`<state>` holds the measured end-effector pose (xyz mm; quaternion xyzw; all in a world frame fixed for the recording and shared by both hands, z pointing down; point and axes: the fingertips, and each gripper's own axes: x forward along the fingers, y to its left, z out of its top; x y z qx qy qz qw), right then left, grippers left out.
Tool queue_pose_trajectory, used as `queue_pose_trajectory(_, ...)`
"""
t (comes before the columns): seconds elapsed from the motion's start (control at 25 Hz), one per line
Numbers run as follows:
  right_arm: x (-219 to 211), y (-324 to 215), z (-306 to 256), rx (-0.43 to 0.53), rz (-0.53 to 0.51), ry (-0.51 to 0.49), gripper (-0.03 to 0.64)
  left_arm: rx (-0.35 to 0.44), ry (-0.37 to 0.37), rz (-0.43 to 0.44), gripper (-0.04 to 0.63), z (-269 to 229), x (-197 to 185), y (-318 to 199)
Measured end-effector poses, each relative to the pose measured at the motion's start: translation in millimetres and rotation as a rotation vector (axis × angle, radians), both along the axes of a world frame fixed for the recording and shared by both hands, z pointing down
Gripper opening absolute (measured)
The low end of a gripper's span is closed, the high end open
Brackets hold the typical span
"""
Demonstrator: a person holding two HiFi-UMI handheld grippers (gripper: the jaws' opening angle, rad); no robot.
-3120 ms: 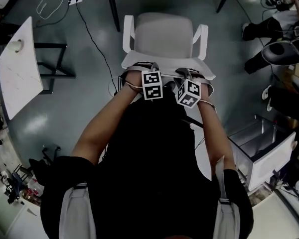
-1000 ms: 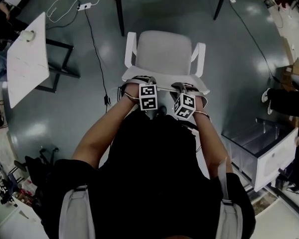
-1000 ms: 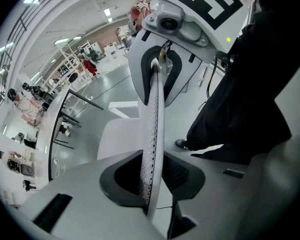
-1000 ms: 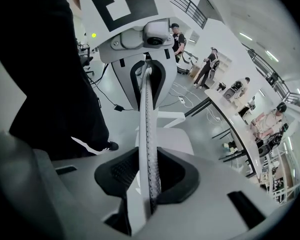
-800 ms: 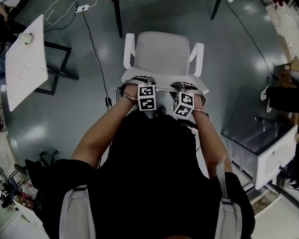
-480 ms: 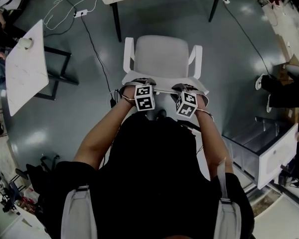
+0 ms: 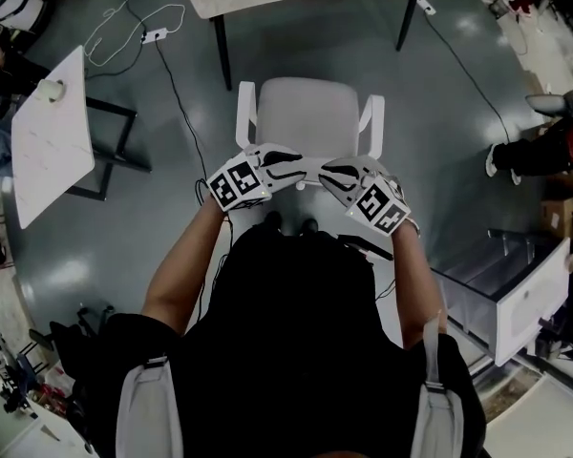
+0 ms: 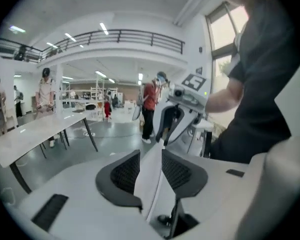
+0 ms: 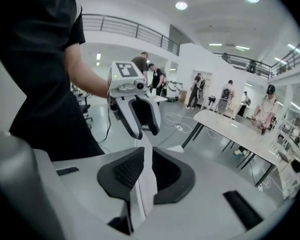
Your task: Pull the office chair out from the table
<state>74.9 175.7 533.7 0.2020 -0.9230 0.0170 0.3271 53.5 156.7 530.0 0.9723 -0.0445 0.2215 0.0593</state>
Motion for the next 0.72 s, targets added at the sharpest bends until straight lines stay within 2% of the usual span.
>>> queue_pose_trajectory(0.12, -8.8, -0.8, -43.7, -0.005, 0.041, -0.191, 0.043, -0.05, 0.26, -0.082, 0.128, -65.3, -4.4, -6.6)
queue_pose_trajectory(0.16, -10.7, -0.3, -57.7, -0.004, 0.05, -0.261, 0.038, -0.043, 0.324, -0.113, 0.1, -83.3, -7.9, -9.4)
queue_pose_trajectory(0.24, -13.3, 2.0, -87.4, 0.001, 0.062, -0.411, 0.034, -0.014, 0.402, -0.164, 0.053, -109.2, -15.7, -13.0)
queue_pose_trajectory(0.36, -11.9, 9.8, -129.3, 0.001, 0.064, -0.619, 0.026, 0.004, 0.46, -0.188, 0.02, -135.8, -23.7, -8.2)
queue_pose_trajectory(0.48, -7.1, 17.8, -154.7, -0.011, 0.05, -0.754, 0.02, -0.011, 0.494, -0.174, 0.012, -156.5, -29.0, 2.6)
queue_pose_trajectory(0.64, 2.6, 20.9, -158.1, -0.01, 0.088, -0.79, 0.02, 0.078, 0.448, -0.116, 0.012, -154.4, -31.3, 21.5)
queue_pose_trajectory(0.72, 7.5, 23.9, -153.1, -0.018, 0.109, -0.788, 0.02, 0.066, 0.437, -0.121, 0.012, -148.0, -30.5, 29.1)
